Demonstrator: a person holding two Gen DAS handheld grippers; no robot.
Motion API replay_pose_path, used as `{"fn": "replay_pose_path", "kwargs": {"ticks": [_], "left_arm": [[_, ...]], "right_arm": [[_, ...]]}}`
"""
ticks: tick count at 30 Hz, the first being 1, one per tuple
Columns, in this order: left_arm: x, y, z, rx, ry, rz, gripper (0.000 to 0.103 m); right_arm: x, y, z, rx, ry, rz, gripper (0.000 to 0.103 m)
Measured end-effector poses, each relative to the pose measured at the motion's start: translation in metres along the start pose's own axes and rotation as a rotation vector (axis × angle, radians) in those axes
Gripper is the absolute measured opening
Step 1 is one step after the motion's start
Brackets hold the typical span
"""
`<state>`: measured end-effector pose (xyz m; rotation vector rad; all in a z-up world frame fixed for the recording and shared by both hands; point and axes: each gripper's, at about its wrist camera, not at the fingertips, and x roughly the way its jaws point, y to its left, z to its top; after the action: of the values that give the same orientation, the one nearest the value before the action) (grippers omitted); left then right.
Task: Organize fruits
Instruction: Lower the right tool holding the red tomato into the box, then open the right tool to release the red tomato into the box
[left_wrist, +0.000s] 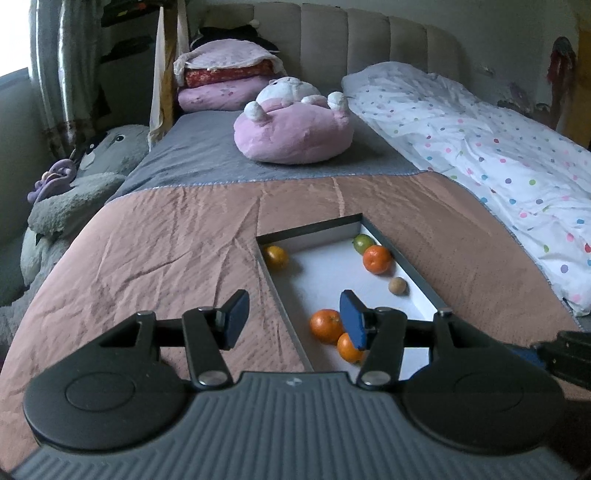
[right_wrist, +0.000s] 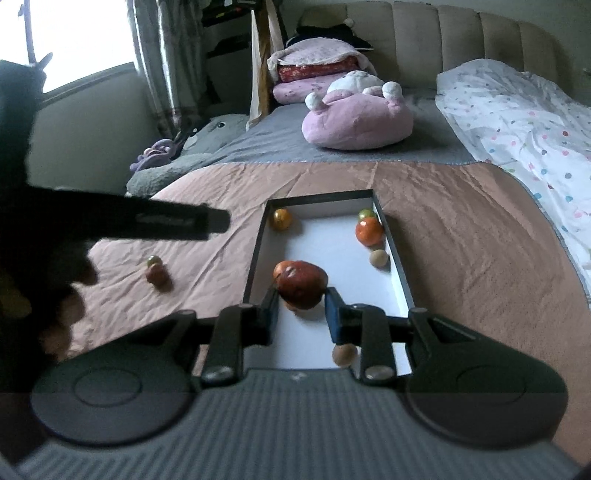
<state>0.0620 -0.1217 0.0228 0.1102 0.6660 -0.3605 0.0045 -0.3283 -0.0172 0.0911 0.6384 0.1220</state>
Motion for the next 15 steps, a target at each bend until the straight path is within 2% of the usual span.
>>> {"fn": "replay_pose_path", "kwargs": {"ticks": [15], "left_arm": [[-0.030, 0.027, -0.039, -0.041, 0.022, 0.036, 0.061]], "right_arm": [[0.036, -0.006, 0.006, -0.004, 0.039, -0.031, 0.030]]}}
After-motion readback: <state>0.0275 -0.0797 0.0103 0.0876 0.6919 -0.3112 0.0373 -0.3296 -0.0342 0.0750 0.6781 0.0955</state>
